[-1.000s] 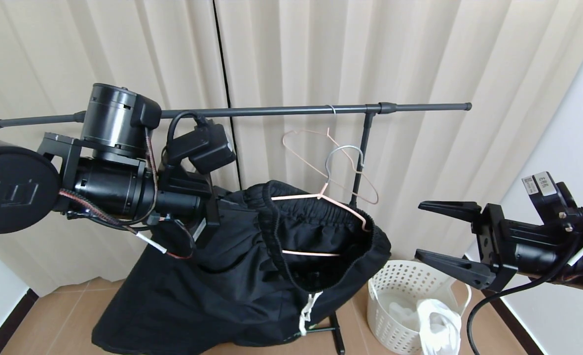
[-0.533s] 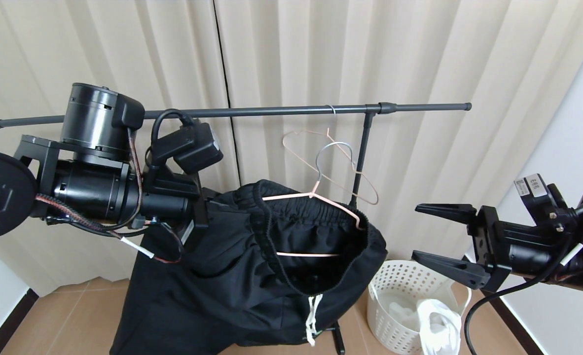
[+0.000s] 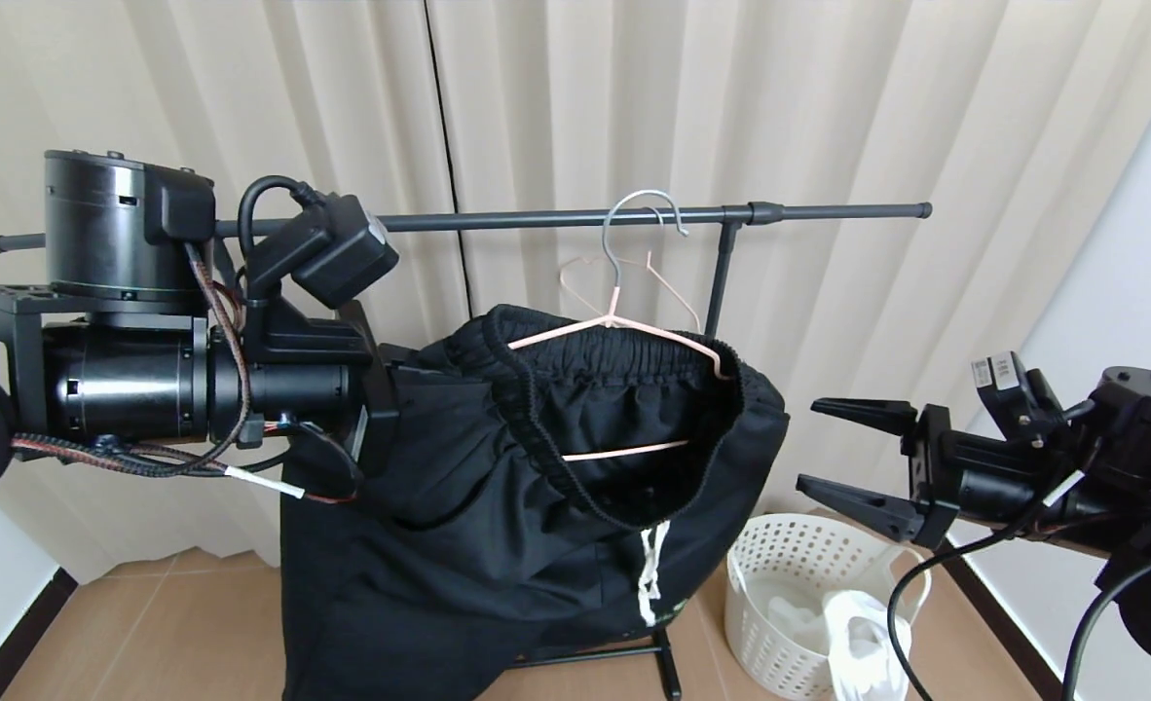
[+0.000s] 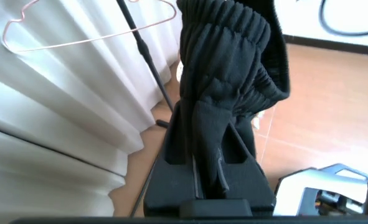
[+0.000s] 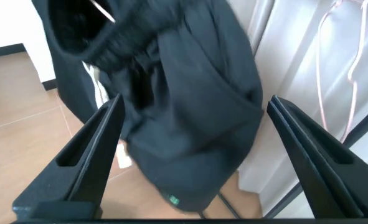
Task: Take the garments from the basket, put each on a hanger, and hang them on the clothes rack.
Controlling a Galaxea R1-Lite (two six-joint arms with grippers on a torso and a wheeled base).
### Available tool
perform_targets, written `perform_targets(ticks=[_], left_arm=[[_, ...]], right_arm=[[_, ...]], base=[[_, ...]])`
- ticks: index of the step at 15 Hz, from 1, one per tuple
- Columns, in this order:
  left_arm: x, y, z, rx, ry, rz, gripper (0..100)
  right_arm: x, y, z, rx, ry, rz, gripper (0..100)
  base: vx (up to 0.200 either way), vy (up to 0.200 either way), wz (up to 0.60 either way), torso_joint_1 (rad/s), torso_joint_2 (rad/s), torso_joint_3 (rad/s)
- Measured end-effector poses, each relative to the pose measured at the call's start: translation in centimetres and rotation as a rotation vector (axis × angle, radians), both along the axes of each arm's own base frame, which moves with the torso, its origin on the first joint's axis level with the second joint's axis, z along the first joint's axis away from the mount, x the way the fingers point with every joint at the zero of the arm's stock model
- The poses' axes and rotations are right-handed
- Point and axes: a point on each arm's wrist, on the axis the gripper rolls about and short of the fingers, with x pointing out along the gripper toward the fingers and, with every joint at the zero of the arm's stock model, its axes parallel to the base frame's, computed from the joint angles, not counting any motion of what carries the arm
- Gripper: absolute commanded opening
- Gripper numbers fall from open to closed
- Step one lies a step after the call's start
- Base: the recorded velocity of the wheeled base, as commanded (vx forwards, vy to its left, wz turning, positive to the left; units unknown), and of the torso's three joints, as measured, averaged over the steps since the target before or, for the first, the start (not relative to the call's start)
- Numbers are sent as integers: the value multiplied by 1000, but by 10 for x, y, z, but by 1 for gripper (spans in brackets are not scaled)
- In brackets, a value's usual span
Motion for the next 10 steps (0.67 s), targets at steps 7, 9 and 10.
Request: perform_targets(ticks=[7, 9, 10], left_arm=[[-12, 3, 8, -34, -3, 4, 0], [-16, 4, 10, -41, -6, -8, 0], [-19, 5, 11, -45, -9, -15, 0]], right_arm=[[19, -1, -32, -5, 96, -13, 100], [23, -1, -40, -7, 120, -15, 100], [25, -1, -44, -8, 129, -16, 100]], base=[[0, 0, 0, 0, 0, 0], [0, 0, 0, 0, 0, 0], [0, 0, 0, 0, 0, 0]])
